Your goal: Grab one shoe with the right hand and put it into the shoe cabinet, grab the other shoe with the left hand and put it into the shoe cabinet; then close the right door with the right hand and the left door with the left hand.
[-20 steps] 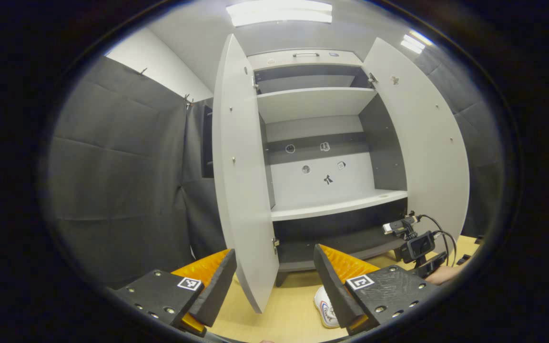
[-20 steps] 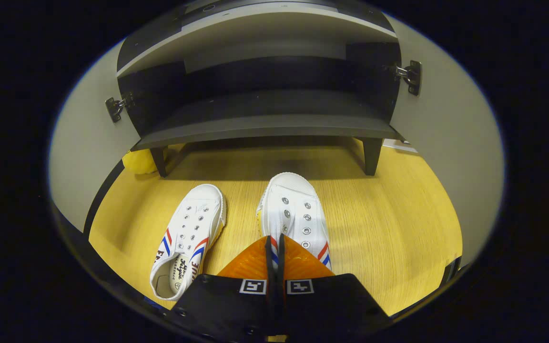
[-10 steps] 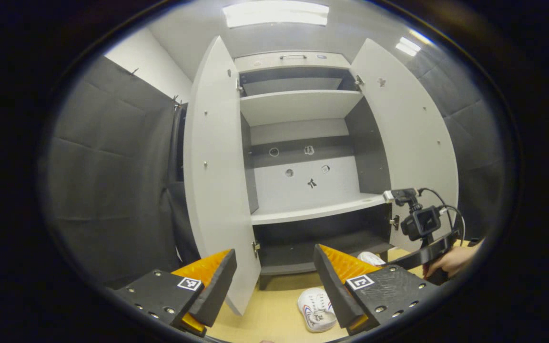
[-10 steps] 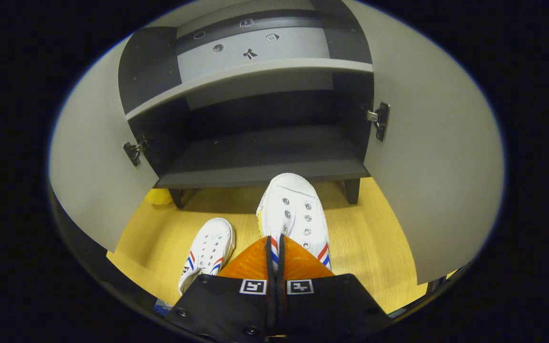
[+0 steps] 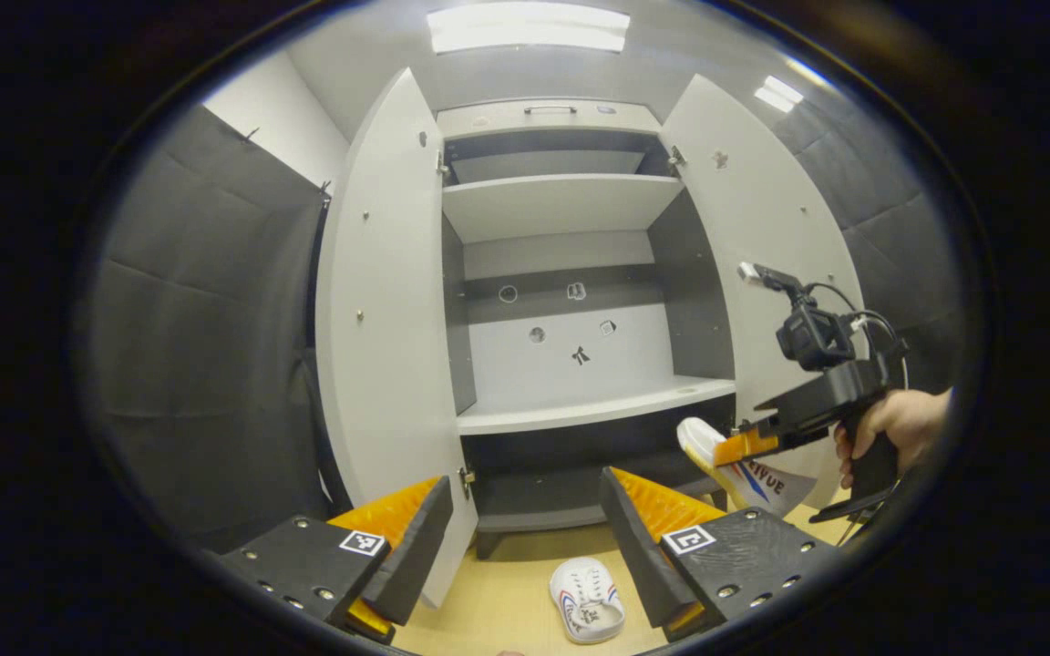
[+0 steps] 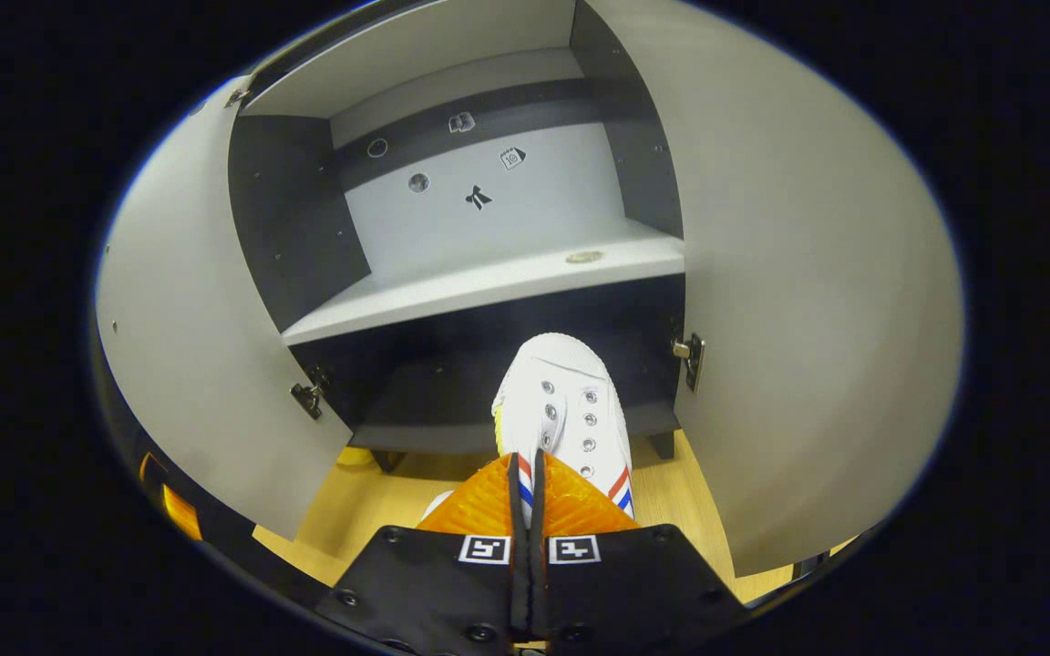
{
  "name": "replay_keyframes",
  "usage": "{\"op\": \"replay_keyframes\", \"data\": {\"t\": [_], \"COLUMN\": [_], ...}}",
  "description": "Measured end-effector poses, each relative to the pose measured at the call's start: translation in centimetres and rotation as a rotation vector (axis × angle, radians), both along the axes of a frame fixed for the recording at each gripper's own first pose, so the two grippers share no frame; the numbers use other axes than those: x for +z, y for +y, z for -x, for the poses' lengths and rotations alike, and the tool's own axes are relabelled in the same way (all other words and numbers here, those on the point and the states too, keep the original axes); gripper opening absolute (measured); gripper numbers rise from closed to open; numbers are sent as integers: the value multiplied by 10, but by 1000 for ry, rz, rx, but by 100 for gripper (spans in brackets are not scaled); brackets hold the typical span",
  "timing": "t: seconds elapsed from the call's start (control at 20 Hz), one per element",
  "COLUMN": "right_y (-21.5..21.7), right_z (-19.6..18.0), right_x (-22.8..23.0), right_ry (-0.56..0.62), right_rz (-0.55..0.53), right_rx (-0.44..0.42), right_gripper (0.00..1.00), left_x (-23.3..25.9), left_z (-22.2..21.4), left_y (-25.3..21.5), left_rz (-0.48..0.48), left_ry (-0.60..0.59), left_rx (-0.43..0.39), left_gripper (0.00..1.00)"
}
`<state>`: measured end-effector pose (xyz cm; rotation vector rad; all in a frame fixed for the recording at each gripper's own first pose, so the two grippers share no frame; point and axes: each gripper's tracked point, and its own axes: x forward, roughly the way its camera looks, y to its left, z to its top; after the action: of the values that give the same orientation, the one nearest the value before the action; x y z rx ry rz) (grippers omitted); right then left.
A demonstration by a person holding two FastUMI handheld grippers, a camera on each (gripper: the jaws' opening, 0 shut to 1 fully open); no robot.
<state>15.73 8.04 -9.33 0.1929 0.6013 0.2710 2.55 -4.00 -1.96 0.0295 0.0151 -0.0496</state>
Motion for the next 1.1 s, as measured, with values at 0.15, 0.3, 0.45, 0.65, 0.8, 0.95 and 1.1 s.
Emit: {"op": "replay_keyframes", "data": {"t": [0.15,0.3,0.45,0.65,0.8,0.95,1.1], "right_y": [0,4,8,12,13,15,16], "right_z": [-12,-31,-55,-95,-128,-162,-196], "right_x": [29,59,87,117,129,138,141], "right_ry": [-47,-90,-140,-181,-197,-202,-199], "right_rz": [4,4,1,-13,-15,-22,-16], "right_rx": [5,13,18,9,1,-9,-19], "right_gripper": [1,1,1,1,1,1,1], "left_x": [-1,-1,-2,-7,-10,-14,-20], "left_z": [-8,-18,-28,-42,-54,-67,-78], "left_y": [-2,1,3,7,9,12,11], "left_rz": [18,28,29,33,33,30,31], "left_ry": [-2,-2,-1,11,17,23,39], "left_rx": [-1,3,12,30,47,64,76], "left_gripper": [94,94,94,94,94,93,94]}}
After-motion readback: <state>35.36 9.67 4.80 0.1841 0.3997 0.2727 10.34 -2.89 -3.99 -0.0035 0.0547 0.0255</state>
